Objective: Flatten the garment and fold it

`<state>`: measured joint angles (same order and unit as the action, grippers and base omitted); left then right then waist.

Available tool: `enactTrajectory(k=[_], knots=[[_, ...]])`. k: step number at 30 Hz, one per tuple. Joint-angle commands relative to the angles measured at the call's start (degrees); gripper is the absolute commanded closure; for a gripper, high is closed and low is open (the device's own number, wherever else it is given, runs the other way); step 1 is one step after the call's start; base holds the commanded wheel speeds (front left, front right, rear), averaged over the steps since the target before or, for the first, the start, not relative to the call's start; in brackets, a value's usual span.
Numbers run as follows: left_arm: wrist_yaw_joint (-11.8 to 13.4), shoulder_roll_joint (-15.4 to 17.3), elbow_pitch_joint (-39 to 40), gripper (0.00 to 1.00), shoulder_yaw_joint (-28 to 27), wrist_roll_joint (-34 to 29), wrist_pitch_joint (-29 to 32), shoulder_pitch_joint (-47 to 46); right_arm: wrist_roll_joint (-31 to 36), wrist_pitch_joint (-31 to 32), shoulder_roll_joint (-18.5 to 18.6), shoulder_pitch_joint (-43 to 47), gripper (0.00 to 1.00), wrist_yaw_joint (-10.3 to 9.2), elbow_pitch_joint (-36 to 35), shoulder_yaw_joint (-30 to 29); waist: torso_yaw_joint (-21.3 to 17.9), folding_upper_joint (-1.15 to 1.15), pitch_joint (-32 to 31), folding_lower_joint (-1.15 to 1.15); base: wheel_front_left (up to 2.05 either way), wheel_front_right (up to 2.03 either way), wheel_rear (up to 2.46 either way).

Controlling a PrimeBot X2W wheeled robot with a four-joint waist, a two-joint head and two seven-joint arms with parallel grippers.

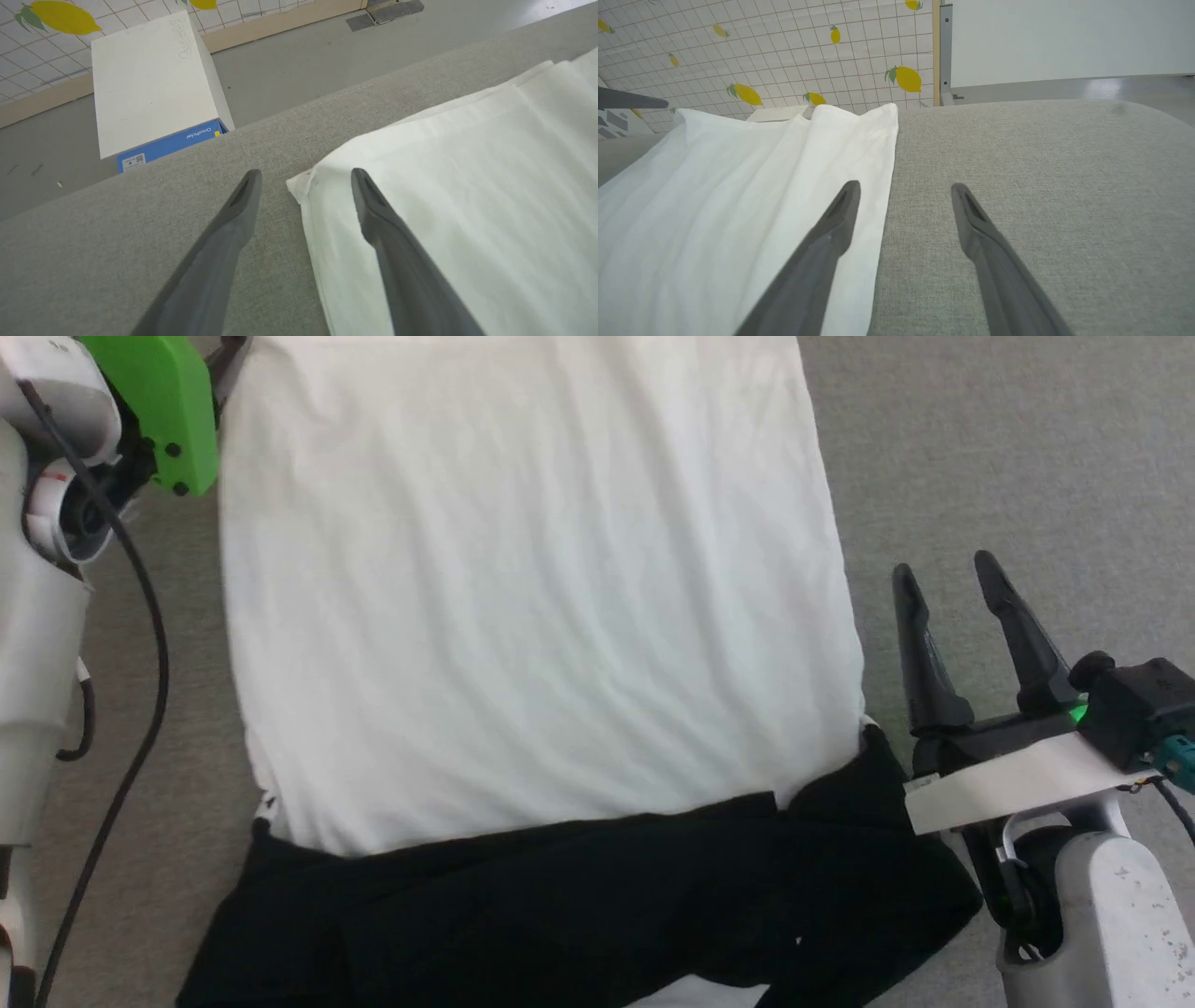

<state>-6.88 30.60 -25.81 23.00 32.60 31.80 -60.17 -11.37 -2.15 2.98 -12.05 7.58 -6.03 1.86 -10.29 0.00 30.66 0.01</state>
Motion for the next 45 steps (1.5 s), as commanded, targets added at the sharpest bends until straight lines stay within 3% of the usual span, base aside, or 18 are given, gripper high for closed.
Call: enactTrajectory(k=[1,14,16,17,21,26,35,45], knots=[[0.76,0.86,-0.72,0.0,0.08,0.33,1.65,-1.33,-0.52,-0.74,-0.1,-1.01,0.0,-0.09,0.4,0.38,-4.29,0.0,4.24,-0.01,0.0,0.0,0.0],[11.69,2.91,-1.24,0.0,0.04,-1.57,11.62,0.26,-1.29,-1.86,-0.1,-2.18,0.0,-0.09,2.38,2.01,-5.22,0.0,5.55,-0.01,0.0,0.0,0.0],[12.22,2.9,-0.87,0.78,0.34,-1.44,13.05,0.68,-0.81,-1.31,-0.1,-2.45,0.0,-0.09,2.5,2.25,-5.05,0.0,5.56,-0.01,0.0,0.0,0.0],[12.36,2.93,-0.58,1.0,0.44,-1.39,13.52,0.77,-0.47,-0.95,-0.1,-2.72,0.0,-0.09,2.52,2.32,-4.96,0.0,5.58,-0.01,0.0,0.0,0.0],[12.79,2.87,1.15,1.0,0.44,-0.83,14.66,0.96,1.97,1.96,-0.1,-6.86,0.0,-0.09,2.4,2.56,-4.57,0.0,5.67,-0.01,0.0,0.0,0.0],[12.28,2.04,3.41,1.0,0.98,-0.53,14.16,0.53,5.06,8.09,-0.1,-19.11,0.0,-0.09,4.19,2.71,-3.17,0.0,5.87,-0.01,0.0,0.0,0.0],[9.82,-1.28,4.96,1.0,3.15,-0.78,11.44,-2.68,4.16,23.58,-0.1,-44.38,0.0,-0.09,24.86,0.62,1.7,0.0,8.46,-0.01,0.0,0.0,0.0],[7.57,-4.3,3.39,1.0,4.76,-1.07,7.88,-6.29,7.9,38.45,-0.1,-59.0,0.0,-0.09,42.76,-3.58,5.73,0.0,11.08,-0.01,0.0,0.0,0.0]])
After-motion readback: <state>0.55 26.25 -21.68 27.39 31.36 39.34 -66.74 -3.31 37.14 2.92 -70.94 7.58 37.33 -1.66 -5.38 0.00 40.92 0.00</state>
